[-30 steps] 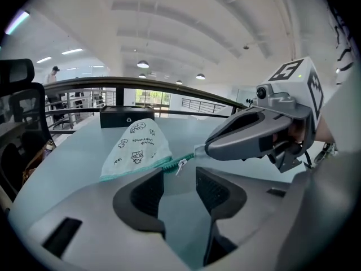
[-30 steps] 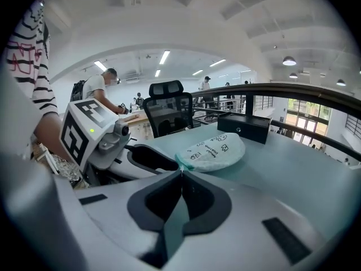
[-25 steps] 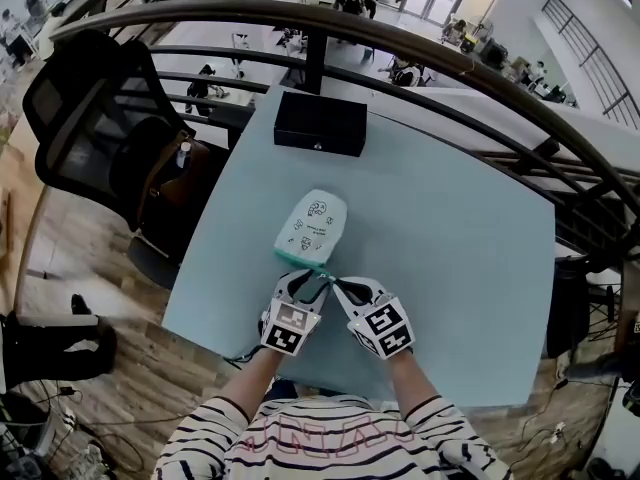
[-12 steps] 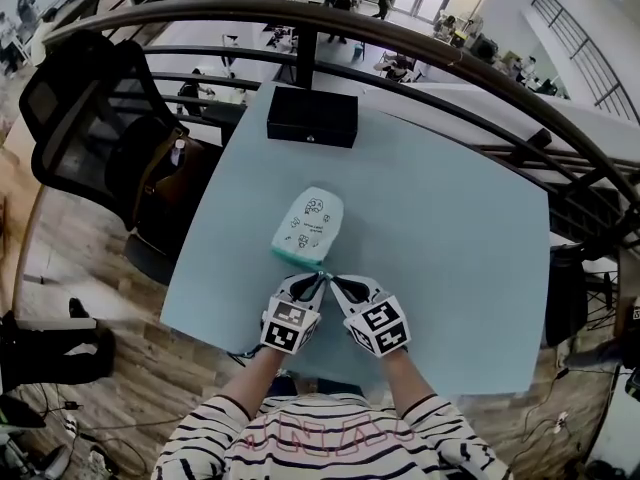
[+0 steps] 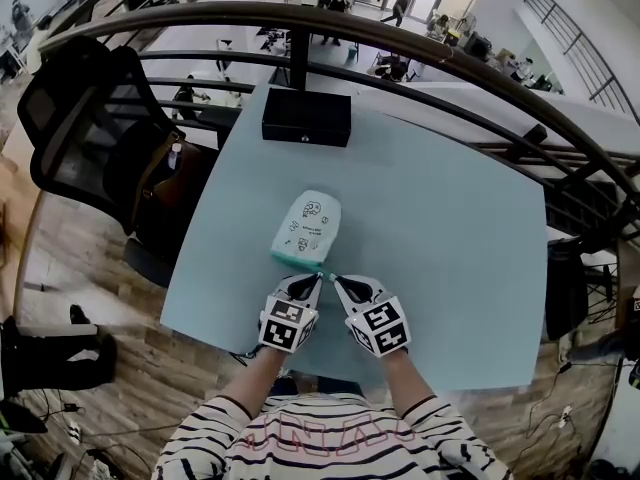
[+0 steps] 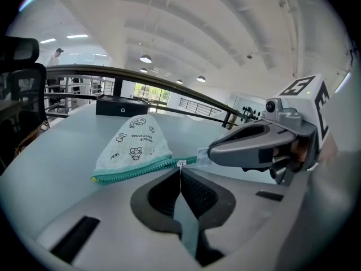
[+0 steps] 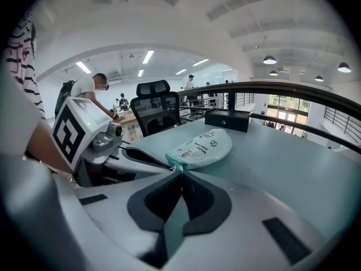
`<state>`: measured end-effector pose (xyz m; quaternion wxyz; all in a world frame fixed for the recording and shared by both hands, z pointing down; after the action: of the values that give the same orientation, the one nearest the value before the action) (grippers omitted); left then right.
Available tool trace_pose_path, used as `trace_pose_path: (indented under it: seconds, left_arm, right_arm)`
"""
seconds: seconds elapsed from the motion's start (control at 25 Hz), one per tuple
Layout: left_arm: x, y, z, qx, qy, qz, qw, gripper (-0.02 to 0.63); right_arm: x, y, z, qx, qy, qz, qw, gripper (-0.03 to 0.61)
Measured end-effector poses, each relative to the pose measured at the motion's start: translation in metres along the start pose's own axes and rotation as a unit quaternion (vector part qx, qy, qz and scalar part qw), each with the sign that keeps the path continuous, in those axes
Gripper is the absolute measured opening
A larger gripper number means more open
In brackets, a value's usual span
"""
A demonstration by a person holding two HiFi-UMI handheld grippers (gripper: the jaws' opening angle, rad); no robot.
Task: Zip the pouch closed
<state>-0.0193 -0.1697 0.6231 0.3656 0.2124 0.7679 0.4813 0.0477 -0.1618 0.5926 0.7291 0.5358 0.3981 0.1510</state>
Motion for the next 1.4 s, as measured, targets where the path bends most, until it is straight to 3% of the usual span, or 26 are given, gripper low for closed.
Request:
trace_pose_path:
  seconds: [0.44,0.6,1.08,1.4]
  left_arm:
    - [-0.005,-0.005,0.006,0.02,-0.001,-0.006,0.9998,0.028]
    - [-0.003,-0.004,-0.01,0.038,-0.026,-0.006,0.9989,0.025]
    - [0.003,-0.004,-0.036,0.04,-0.063,-0.01,0.9971,0.026]
    - [0.016,-0.011,-0.067,0.042,-0.108,-0.006,0.9932,0.026]
  right_arm:
    - [0.009,-0.001,0.01,0.02,0.038,-0.009,0.999,0.029]
    - [0.01,-0.002,0.02,0.043,0.062,-0.014,0.997,0.029]
    - [0.017,0.002,0.034,0.027,0.076,-0.013,0.997,0.029]
    - [0.02,0.001,0.044,0.019,0.093,-0.012,0.995,0.029]
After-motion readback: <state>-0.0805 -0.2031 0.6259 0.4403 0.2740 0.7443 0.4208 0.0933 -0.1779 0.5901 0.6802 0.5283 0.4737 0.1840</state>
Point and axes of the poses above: the fingertips, and each gripper's own axes: x backward along the fingers, z to its right, y out of its underside, the point moved 3 cm from there along x, backward along the fingers, and after that the axes turned 13 degrees about z, right-handed, at the moved point
